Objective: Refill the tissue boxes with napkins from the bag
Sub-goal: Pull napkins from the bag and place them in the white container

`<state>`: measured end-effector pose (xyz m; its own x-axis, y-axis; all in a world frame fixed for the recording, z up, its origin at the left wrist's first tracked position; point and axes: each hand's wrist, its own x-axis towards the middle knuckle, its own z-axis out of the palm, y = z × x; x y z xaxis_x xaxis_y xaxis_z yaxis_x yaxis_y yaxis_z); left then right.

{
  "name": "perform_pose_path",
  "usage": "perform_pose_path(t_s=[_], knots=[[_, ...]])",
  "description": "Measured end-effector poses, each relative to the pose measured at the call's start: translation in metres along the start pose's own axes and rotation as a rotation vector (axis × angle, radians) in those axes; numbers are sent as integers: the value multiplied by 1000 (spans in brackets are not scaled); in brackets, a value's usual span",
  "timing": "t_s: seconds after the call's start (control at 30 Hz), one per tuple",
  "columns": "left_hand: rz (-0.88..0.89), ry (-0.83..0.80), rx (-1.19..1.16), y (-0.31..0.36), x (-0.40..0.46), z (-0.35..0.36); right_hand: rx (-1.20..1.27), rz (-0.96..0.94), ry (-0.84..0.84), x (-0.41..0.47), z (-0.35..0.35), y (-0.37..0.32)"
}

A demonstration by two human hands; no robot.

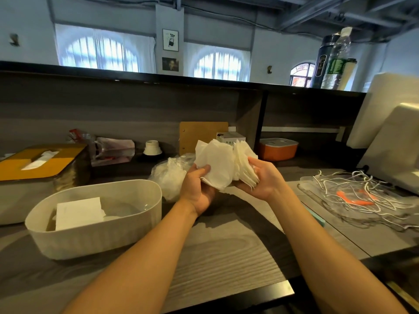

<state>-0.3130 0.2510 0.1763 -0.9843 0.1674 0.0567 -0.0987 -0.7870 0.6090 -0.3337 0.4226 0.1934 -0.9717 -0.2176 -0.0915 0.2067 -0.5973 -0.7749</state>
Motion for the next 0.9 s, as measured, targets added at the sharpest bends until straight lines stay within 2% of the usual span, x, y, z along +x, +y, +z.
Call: perform_pose_path(t_s=[0.13, 0.23, 0.4, 0.57, 0.7, 0.8, 0.83, 0.9], knots=[[16, 30, -8, 1, 2, 0, 182, -105, -37, -6, -2, -12], [-6, -10, 18, -1, 1, 1, 83, -78, -85, -10, 9, -4], [-36, -65, 58, -1, -1, 2, -39, 62, -53, -6, 14, 10], [-79, -79, 98, 0, -1, 1, -113, 44, 28, -7, 9, 3], [-98, 6, 117, -4, 4, 0, -146, -101, 145, -8, 11, -2], [-82, 177, 147, -5, 12, -2, -73, -365, 329, -9, 10, -8], [-78, 226, 162, -5, 14, -3, -49, -438, 345, -11, 9, -10], [-84, 305, 200, -6, 18, -4, -29, -518, 274, -17, 10, -15]])
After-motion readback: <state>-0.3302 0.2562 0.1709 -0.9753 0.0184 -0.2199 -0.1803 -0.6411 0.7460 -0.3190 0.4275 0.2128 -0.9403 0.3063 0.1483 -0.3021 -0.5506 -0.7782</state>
